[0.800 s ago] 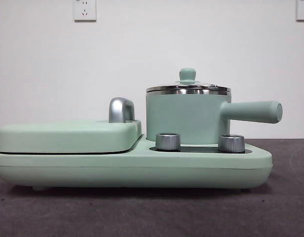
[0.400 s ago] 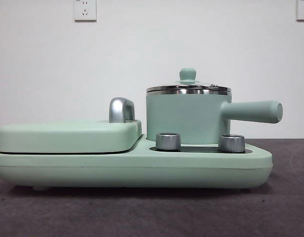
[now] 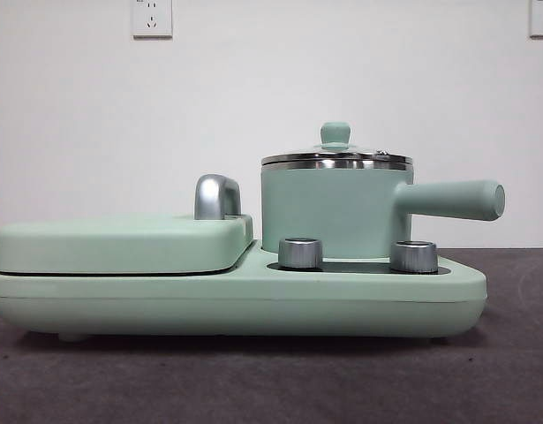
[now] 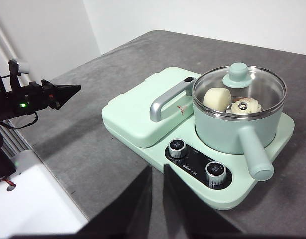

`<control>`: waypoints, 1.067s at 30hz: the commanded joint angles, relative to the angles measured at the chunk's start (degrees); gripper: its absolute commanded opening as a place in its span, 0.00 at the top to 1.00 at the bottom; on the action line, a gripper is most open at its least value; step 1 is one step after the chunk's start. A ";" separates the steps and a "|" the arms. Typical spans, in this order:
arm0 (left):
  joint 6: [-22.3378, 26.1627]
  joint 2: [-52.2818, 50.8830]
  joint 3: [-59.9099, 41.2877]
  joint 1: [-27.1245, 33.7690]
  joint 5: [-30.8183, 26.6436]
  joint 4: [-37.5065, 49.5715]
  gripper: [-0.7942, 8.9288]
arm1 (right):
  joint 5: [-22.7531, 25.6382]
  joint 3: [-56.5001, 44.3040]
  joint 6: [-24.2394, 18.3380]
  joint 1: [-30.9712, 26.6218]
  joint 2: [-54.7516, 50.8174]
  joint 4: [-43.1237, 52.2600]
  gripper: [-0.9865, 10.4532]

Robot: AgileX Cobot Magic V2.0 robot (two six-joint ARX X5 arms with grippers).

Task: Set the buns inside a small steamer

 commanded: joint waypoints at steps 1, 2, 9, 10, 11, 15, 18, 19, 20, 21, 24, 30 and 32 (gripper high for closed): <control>0.55 -0.11 -1.14 0.11 -0.24 -0.28 0.91 | 0.33 0.13 -0.20 -0.31 0.07 0.66 0.88; 0.55 -0.11 -1.14 0.11 -0.24 -0.28 0.91 | -0.31 -0.15 -0.20 -1.11 0.07 0.68 0.88; 0.55 -0.11 -1.14 0.11 -0.24 -0.28 0.91 | 4.13 -12.90 -0.31 -12.26 -2.78 14.29 0.88; 0.55 -0.11 -1.14 0.11 -0.22 -0.28 0.91 | 5.07 -16.39 -0.31 -14.23 -3.80 18.40 0.88; 0.55 -0.11 -1.14 0.11 -0.22 -0.28 0.91 | 5.95 -19.19 -0.33 -15.76 -4.68 21.68 0.88; 0.55 -0.11 -1.14 0.11 -0.22 -0.28 0.91 | 13.20 -30.03 -2.54 -21.05 -8.13 31.23 0.88; 0.55 -0.11 -1.14 0.11 -0.22 -0.28 0.91 | 17.46 -36.28 -4.37 -23.87 -10.16 34.64 0.88; 0.55 -0.11 -1.14 0.11 -0.22 -0.28 0.91 | 18.73 -37.97 -4.37 -24.52 -10.69 35.08 0.88; 0.55 -0.11 -1.14 0.09 -0.22 -0.31 0.91 | 19.74 -39.45 -4.37 -24.94 -11.13 35.69 0.88; 0.55 -0.11 -1.14 0.11 -0.24 -0.28 0.91 | 20.37 -40.63 -4.42 -25.14 -11.43 36.28 0.88; 0.55 -0.11 -1.14 0.11 -0.22 -0.28 0.91 | 21.44 -43.43 -4.44 -25.31 -12.39 37.70 0.89; 0.55 -0.11 -1.14 0.11 -0.22 -0.31 0.91 | 21.42 -46.69 -4.39 -25.29 -12.68 39.93 0.90; 0.55 -0.11 -1.14 0.11 -0.22 -0.28 0.91 | 21.42 -47.76 -4.39 -25.31 -12.68 40.54 0.90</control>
